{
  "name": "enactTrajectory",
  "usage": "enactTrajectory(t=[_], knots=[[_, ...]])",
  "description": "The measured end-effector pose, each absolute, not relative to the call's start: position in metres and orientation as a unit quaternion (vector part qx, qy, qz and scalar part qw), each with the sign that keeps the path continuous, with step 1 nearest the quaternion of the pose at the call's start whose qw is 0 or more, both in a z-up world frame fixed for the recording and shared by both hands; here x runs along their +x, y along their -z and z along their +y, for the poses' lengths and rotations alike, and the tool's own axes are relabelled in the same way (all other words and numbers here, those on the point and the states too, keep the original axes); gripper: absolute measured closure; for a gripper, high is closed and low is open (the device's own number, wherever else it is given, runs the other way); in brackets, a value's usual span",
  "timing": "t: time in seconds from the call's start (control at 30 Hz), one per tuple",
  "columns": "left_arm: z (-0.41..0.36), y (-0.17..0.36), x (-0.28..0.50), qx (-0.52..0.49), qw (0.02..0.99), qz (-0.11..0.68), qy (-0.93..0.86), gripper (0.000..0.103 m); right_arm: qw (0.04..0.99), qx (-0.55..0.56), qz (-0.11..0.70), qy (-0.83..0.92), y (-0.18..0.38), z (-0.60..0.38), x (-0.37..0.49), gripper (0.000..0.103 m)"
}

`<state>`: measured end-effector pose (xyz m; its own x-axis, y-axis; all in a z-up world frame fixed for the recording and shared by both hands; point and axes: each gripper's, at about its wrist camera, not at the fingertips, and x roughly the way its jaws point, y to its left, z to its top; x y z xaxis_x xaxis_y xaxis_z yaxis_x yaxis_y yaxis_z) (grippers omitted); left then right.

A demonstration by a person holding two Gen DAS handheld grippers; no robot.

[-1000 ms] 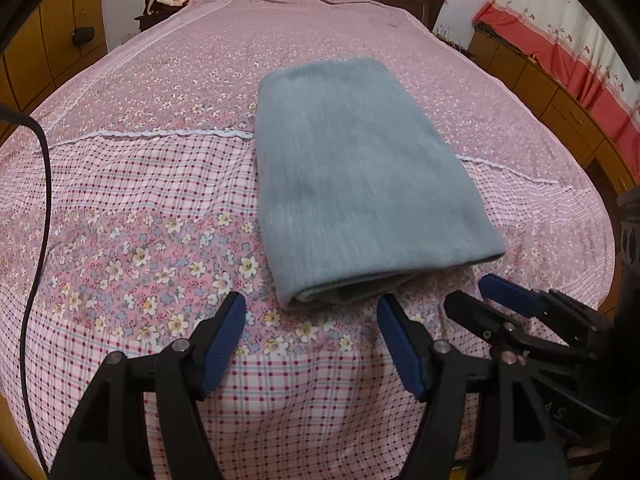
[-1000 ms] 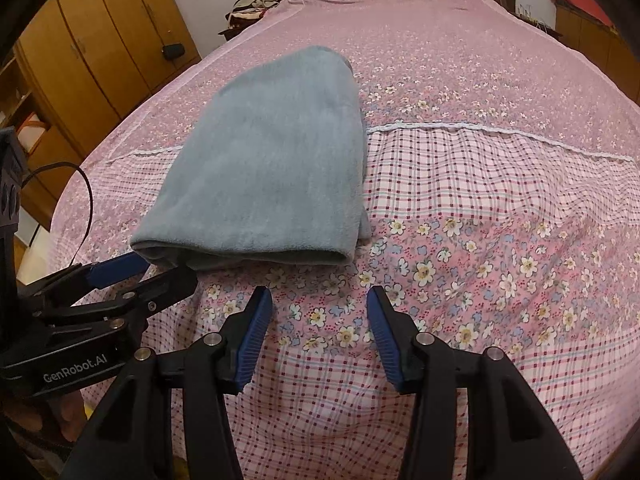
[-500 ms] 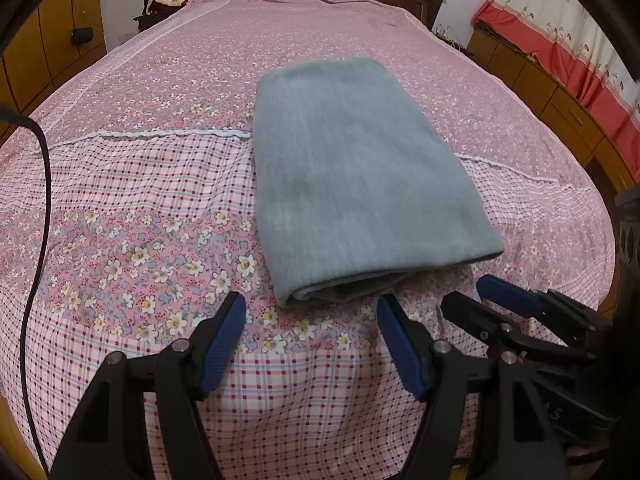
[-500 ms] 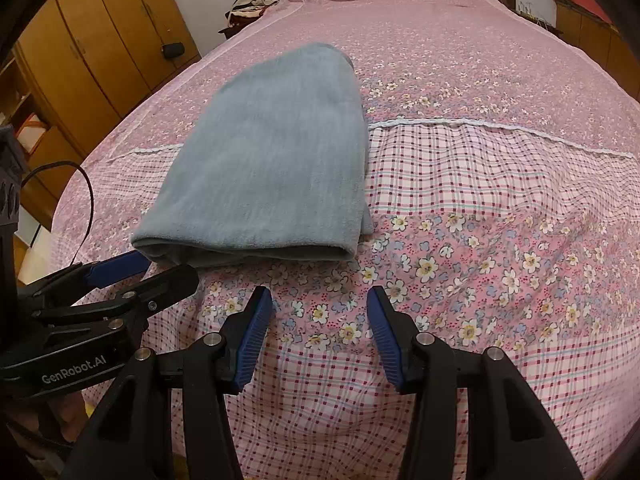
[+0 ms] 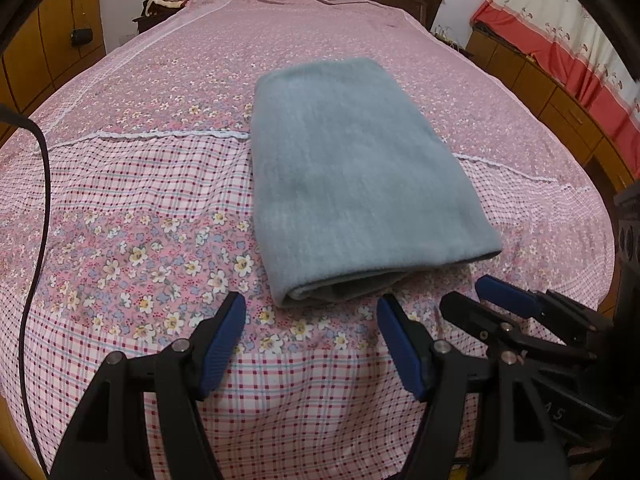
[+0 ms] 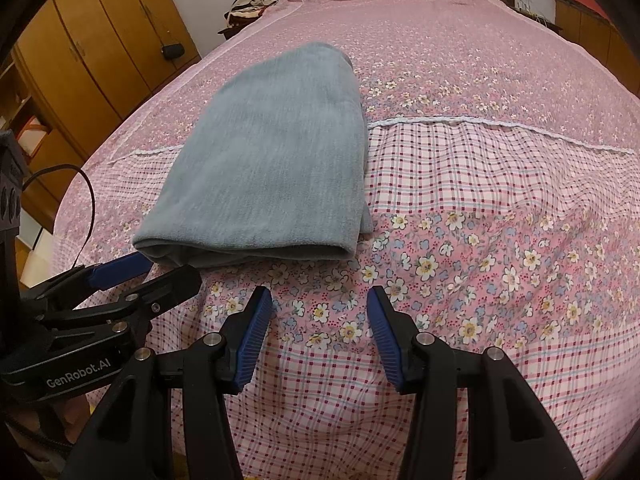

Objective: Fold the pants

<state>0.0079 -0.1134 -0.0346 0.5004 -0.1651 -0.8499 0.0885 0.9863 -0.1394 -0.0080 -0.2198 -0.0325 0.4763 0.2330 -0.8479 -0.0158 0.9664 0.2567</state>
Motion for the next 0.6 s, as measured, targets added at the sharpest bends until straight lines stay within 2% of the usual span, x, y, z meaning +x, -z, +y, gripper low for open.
enactTrajectory(t=[0.6], knots=[[-0.1195,0.0362,0.0064,-0.036,0.865,0.495,0.072,0.032,0.852,0.108,0.507,-0.072,0.0336,-0.2187,-0.0093,0.052]])
